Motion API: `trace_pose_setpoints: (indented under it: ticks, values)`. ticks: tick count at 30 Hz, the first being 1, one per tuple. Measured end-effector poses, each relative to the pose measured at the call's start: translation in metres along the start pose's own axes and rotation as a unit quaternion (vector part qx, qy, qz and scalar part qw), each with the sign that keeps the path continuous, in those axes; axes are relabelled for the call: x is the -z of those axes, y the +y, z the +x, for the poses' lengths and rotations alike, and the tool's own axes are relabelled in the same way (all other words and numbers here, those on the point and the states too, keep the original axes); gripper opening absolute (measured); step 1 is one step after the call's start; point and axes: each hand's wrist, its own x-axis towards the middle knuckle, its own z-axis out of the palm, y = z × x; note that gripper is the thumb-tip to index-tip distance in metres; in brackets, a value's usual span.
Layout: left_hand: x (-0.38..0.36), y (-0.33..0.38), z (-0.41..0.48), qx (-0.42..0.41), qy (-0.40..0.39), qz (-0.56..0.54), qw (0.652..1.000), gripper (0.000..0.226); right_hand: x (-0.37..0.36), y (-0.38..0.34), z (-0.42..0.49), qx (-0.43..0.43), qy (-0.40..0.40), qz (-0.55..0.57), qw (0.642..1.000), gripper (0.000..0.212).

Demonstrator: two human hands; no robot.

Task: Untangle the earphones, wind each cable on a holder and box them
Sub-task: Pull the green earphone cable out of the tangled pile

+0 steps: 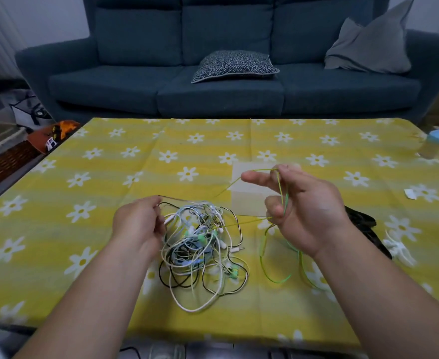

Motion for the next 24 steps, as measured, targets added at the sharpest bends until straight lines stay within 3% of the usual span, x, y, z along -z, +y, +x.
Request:
trace_pose_setpoints:
  ticks: [3,5,8,11,13,17,20,24]
  values:
    - [0.003,0.001,0.006,-0.059,0.087,-0.005,0.994,0.006,-0.001,-0.001,0.000,0.004,-0.021,0.010,1.000,0.025]
    - [0.004,-0.001,0.009,-0.128,0.100,0.073,0.984,0.015,-0.001,-0.001,0.000,0.005,-0.038,0.014,0.999,0.024]
    - [0.001,-0.005,0.006,-0.258,0.048,0.287,0.921,0.039,-0.003,0.001,-0.001,-0.001,-0.082,0.007,0.997,0.018]
    - [-0.008,-0.007,-0.009,-0.356,-0.035,0.312,0.880,0.025,-0.005,0.003,-0.002,-0.008,-0.111,-0.003,0.994,0.016]
    - [-0.012,-0.009,-0.021,-0.333,-0.123,0.307,0.883,0.012,-0.006,0.004,-0.003,-0.009,-0.126,-0.003,0.992,0.015]
    - [-0.016,-0.029,-0.027,-0.168,-0.276,0.415,0.850,0.027,-0.007,0.002,-0.006,-0.010,-0.165,0.010,0.986,0.017]
    - [-0.017,-0.038,-0.015,-0.183,-0.230,0.433,0.852,0.013,-0.007,-0.004,-0.008,-0.003,-0.158,0.039,0.987,0.016]
    - [-0.011,-0.031,0.003,-0.219,-0.114,0.441,0.863,0.021,0.005,-0.014,-0.003,0.009,-0.089,0.099,0.991,0.016]
